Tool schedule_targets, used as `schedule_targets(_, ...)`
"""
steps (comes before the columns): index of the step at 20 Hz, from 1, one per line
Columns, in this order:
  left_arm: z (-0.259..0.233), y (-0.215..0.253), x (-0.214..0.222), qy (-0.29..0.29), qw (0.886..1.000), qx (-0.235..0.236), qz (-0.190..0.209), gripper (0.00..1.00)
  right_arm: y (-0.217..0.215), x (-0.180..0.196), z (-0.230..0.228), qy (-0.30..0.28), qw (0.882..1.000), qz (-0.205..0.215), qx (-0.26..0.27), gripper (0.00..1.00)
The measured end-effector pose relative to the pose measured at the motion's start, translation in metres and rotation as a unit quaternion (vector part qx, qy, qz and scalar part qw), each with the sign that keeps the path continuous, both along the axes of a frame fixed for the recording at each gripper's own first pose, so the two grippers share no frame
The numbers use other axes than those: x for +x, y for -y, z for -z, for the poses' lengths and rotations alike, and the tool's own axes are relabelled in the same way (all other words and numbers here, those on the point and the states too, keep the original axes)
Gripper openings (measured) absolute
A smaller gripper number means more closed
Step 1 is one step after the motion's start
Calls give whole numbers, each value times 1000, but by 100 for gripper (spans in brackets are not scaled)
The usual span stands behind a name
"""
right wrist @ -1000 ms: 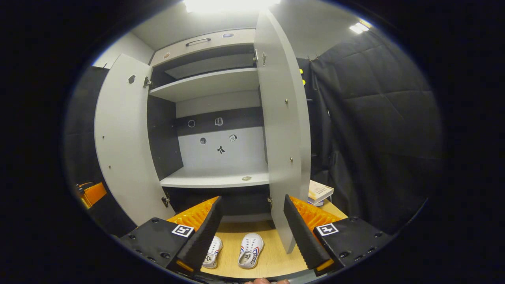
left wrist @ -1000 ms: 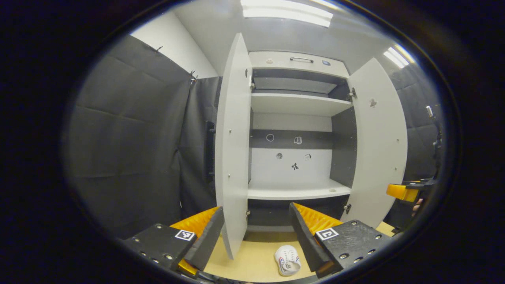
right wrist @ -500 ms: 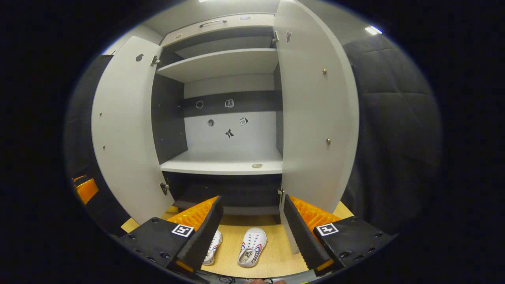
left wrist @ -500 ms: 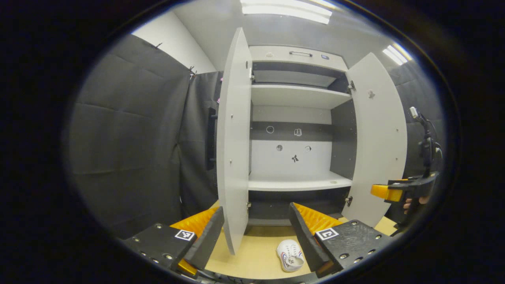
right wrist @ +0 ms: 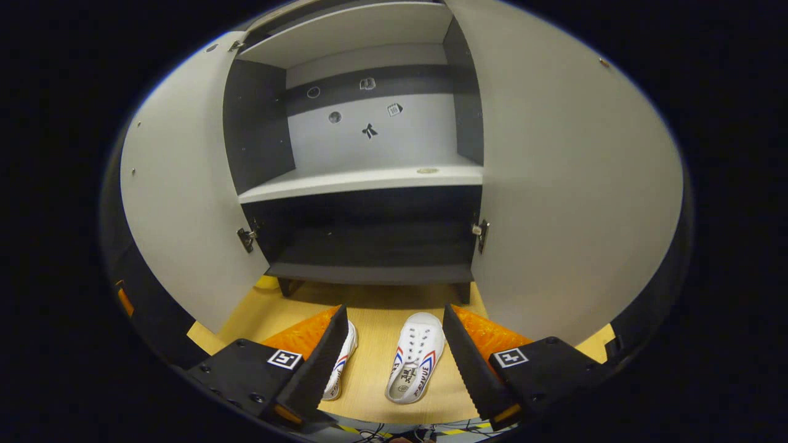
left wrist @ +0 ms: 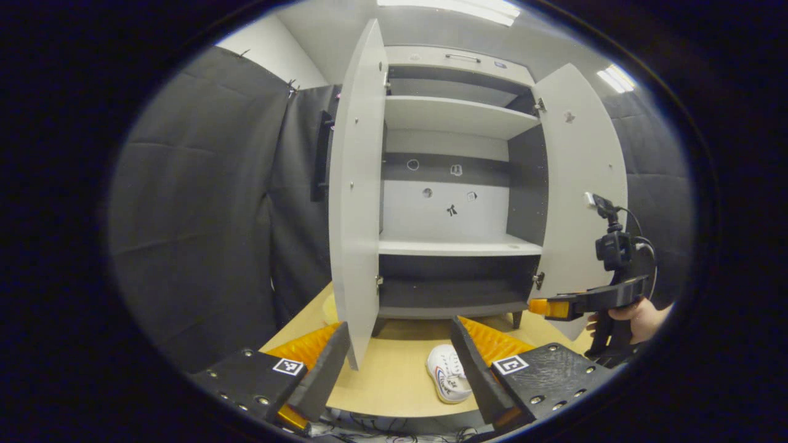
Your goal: Grab one shoe with the right hand and put it into the shoe cabinet, grab the other shoe with the left hand and put it into the shoe cabinet; then close the right door with the right hand and the left door with the left hand.
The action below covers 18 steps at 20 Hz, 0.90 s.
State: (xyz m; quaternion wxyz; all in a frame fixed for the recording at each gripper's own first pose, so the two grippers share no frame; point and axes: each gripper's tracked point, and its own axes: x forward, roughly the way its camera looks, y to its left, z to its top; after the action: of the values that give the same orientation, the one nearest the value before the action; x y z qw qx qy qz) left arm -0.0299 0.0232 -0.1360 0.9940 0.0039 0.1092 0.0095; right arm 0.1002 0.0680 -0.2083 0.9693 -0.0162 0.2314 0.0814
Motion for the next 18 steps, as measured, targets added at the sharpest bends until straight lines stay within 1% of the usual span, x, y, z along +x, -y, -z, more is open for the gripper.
schedule_targets(1, 7, 0, -2, -8, 1000, -1, 1, 94, -5, 7, 17, -11, 1000, -10, 3, 92)
schedule_targets(2, 13, 1, -2, -15, 1000, -4, 4, 94, -13, 12, 35, -21, 999, -25, 8, 97)
schedule_targets(4, 26, 6, -2, -32, 999, -10, 12, 95, -21, 20, 72, -39, 998, -38, 12, 97)
schedule_targets(7, 44, 10, -1, -55, 998, -4, 24, 94, -23, 29, 125, -73, 997, -34, -1, 97)
schedule_targets(9, 54, 12, 0, -66, 997, 5, 29, 94, -17, 34, 150, -91, 995, -21, -13, 97)
schedule_targets(11, 59, 15, 2, -71, 997, 6, 35, 94, -8, 40, 164, -99, 995, -3, -20, 97)
schedule_targets(12, 62, 16, 3, -74, 997, 6, 36, 94, -9, 41, 170, -110, 994, -1, -14, 97)
schedule_targets(15, 67, 16, 4, -79, 996, 0, 38, 95, -10, 41, 187, -132, 991, -5, -18, 97)
schedule_targets(18, 67, 16, 2, -82, 996, -8, 39, 95, -15, 41, 197, -139, 989, -17, -46, 97)
